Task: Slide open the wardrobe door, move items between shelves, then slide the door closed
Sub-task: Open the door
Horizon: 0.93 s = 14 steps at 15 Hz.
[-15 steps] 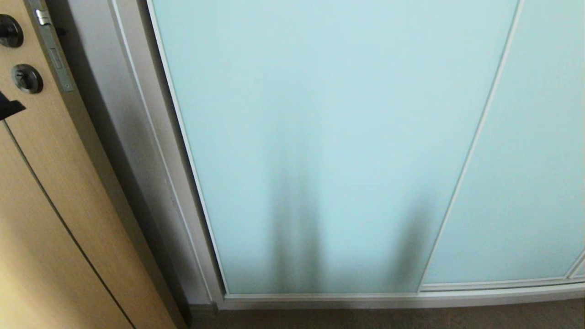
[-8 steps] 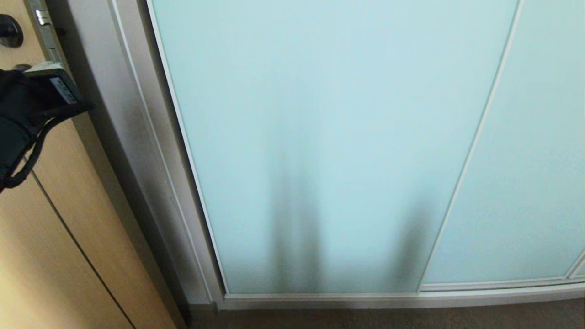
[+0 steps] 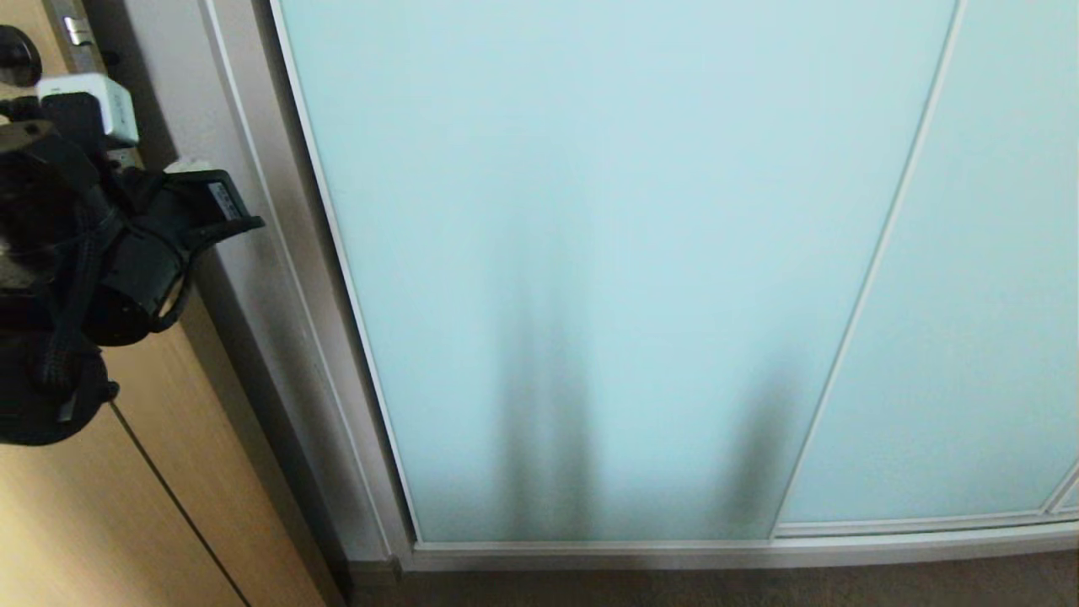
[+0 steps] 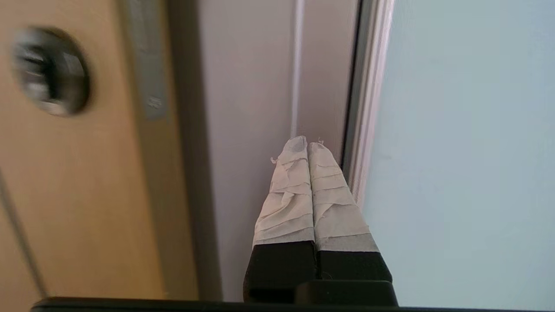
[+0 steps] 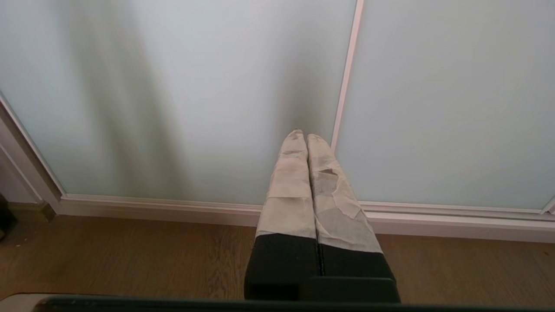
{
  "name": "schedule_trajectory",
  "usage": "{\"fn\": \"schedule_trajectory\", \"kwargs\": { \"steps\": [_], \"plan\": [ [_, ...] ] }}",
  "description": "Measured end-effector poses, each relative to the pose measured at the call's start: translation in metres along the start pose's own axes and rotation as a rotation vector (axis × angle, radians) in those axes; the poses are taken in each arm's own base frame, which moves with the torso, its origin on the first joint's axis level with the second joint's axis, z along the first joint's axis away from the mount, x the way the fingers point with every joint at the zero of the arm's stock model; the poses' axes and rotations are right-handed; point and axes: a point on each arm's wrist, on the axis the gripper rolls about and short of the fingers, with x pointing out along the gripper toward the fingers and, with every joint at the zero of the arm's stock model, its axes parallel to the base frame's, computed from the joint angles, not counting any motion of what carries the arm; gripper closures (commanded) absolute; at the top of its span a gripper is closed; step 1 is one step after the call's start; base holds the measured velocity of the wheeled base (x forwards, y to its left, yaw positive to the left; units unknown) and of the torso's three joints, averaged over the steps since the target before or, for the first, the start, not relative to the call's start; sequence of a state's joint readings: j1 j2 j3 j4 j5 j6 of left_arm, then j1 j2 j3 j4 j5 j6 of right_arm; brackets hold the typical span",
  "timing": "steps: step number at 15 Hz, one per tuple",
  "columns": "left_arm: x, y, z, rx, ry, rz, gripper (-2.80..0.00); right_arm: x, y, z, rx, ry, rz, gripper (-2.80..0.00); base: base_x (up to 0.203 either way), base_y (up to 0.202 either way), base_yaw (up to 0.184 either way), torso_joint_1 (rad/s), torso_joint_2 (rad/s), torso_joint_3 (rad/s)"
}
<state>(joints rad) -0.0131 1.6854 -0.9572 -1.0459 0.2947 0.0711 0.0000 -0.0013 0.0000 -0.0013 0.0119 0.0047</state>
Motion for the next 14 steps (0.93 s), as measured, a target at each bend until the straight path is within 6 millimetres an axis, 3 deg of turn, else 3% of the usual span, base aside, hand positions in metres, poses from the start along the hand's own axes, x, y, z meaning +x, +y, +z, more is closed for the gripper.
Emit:
{"fn": "schedule_trajectory", "kwargs": {
  "steps": [8, 14],
  "plan": [
    [0.032, -0.018, -0.032, 0.000, -0.001, -0.002, 0.00, 0.000, 0.000, 0.000, 0.000, 0.000, 0.000, 0.00, 0.000, 0.000, 0.000, 0.000, 0.00, 0.000],
    [0.046, -0.023, -0.051, 0.009, 0.018, 0.005, 0.00, 0.000, 0.000, 0.000, 0.000, 0.000, 0.000, 0.00, 0.000, 0.000, 0.000, 0.000, 0.00, 0.000]
  ]
}}
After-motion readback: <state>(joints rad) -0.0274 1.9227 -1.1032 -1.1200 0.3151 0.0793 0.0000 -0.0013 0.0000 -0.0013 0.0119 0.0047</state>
